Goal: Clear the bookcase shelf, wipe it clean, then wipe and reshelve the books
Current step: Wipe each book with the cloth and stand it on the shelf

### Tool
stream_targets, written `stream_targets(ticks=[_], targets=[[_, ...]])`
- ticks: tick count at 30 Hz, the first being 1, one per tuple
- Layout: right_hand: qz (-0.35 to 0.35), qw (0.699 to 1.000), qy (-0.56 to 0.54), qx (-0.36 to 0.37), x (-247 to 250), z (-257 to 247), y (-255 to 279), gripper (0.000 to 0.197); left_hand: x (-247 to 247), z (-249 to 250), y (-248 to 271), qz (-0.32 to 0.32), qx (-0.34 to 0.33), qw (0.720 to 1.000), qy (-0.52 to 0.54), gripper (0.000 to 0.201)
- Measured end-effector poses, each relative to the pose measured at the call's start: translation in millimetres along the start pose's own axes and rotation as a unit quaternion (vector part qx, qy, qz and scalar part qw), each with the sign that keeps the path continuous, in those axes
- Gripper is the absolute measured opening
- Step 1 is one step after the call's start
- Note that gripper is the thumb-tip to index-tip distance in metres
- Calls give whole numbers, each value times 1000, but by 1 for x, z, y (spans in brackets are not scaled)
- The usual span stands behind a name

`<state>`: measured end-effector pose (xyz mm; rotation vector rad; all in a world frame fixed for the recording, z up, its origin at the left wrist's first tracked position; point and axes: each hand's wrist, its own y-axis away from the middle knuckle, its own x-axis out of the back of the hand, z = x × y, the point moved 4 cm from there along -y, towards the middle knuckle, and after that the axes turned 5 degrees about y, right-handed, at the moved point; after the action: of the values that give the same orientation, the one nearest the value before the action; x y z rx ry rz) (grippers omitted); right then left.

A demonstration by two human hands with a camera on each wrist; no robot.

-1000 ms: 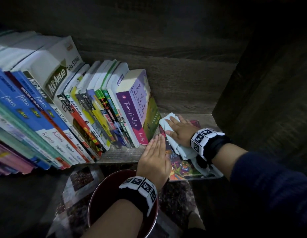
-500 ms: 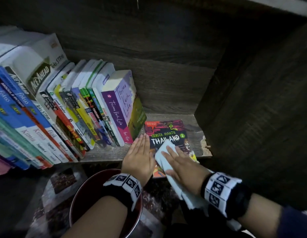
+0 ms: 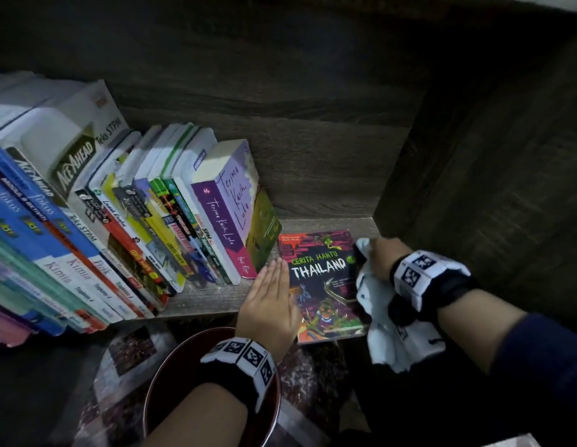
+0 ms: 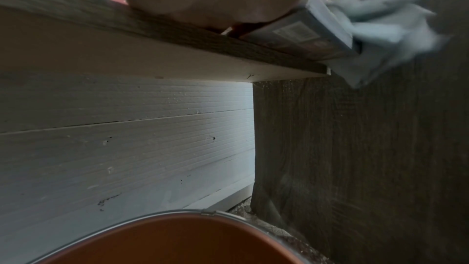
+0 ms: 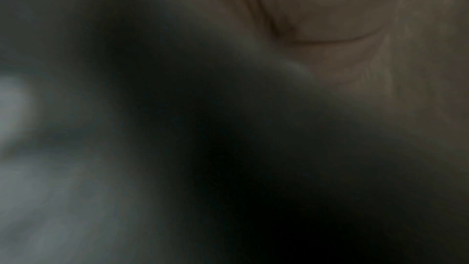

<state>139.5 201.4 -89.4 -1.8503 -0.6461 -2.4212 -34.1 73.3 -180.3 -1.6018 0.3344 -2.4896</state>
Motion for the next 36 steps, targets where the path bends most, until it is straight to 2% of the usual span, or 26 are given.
stream_targets(ticks=[2,4,6,8,9,11,13,14,15,17,18,19,22,23,25,28,30,33,36], targets=[[8,1000,13,-21,18,7,-9,23,4,1,1,20,-11,1000,7,58],[55,997,-18,-42,34,16,-14,29,5,1,1,29,-14,999,8,57],[104,992,-50,-57,39,24,-17,43,4,1,1,32,-17,999,9,57],[119,990,-51,-63,30,23,-18,63,3,1,1,36,-20,999,13,56],[110,992,-20,-54,22,19,-18,66,3,1,1,37,-23,999,15,56],[45,996,68,-38,-2,9,-19,64,3,1,1,42,-24,999,20,56],[10,995,88,-43,-19,1,-14,69,4,1,0,34,-19,999,23,56],[27,996,78,-45,-20,-3,-9,72,5,1,0,27,-16,999,23,57],[83,994,63,-42,-14,-8,-2,70,5,1,0,19,-14,999,23,57],[237,971,5,-23,1,-18,13,46,4,0,0,3,-9,1000,18,59],[278,959,-41,-19,4,-22,20,34,1,-1,0,-6,-2,1000,13,60],[269,959,-85,-21,5,-25,24,26,0,-2,-1,-17,9,1000,10,61],[111,982,-141,-52,-11,-34,27,28,5,4,-4,-22,31,999,24,73],[88,984,-143,-66,-13,-33,27,31,9,8,-7,-41,43,998,38,78],[72,982,-150,-92,-17,-31,26,36,14,15,-14,-85,93,990,67,74],[59,973,-193,-115,-21,-27,19,35,18,24,-27,-97,169,964,181,69],[59,964,-228,-122,-19,-24,16,35,20,23,-31,-54,212,936,277,73],[58,948,-294,-111,-17,-18,11,33,30,14,-30,42,278,866,414,76],[73,923,-363,-105,-18,-11,11,34,29,6,-31,45,328,787,520,75]])
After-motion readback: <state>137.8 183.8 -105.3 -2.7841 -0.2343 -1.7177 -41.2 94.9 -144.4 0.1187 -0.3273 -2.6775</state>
